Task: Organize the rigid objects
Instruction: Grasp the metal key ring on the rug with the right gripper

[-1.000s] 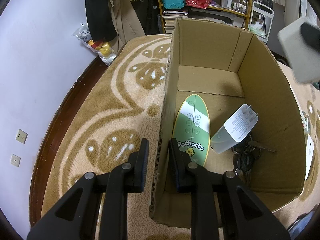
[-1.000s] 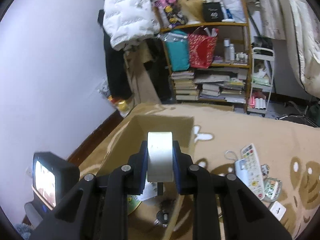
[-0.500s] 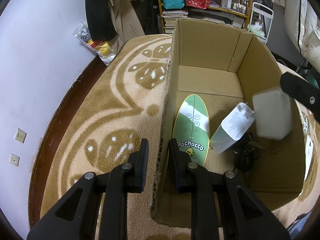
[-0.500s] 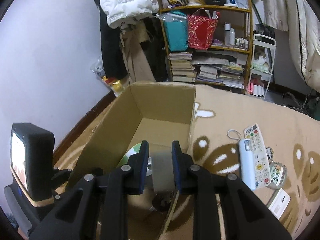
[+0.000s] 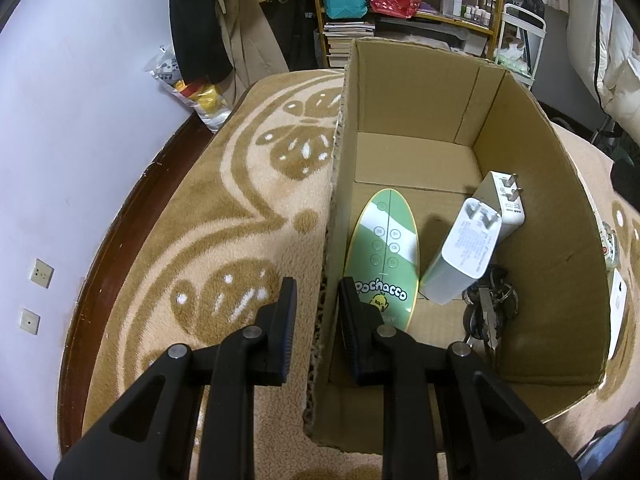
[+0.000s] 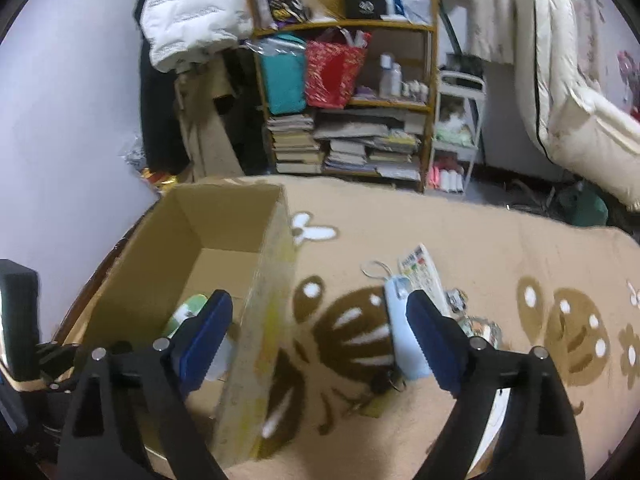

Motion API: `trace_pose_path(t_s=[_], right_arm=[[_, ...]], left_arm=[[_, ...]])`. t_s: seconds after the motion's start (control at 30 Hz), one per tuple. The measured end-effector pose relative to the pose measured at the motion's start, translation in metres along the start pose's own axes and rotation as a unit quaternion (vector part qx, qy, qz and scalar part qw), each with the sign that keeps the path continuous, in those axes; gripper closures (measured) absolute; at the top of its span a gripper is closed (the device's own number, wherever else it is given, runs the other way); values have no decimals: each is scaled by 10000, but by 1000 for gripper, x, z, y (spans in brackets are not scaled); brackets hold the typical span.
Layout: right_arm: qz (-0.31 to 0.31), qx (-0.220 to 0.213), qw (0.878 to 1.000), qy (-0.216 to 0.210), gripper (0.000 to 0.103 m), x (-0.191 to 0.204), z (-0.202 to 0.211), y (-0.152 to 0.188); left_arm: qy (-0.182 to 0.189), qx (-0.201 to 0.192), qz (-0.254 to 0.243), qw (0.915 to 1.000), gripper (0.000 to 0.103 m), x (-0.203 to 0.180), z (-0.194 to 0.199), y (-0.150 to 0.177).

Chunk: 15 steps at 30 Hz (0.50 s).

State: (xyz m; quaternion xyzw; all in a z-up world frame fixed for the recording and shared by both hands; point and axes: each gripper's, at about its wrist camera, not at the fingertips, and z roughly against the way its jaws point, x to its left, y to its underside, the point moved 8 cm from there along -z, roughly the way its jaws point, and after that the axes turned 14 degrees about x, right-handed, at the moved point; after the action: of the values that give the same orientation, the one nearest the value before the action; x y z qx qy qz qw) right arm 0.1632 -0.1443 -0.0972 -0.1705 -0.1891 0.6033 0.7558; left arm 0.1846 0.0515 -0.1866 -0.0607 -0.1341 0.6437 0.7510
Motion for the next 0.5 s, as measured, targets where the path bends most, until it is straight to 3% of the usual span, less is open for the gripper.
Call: trace_pose_path(t_s=[0.27,0.5], right_arm=[[-471,442,9978,164,10,-36,-30,19],[-1074,941,9897,-90,14,-56,-63,42]], left_arm=[[-38,-8,-21,10000,82,0,1,0],[115,38,61,9999,82,1,1,0]])
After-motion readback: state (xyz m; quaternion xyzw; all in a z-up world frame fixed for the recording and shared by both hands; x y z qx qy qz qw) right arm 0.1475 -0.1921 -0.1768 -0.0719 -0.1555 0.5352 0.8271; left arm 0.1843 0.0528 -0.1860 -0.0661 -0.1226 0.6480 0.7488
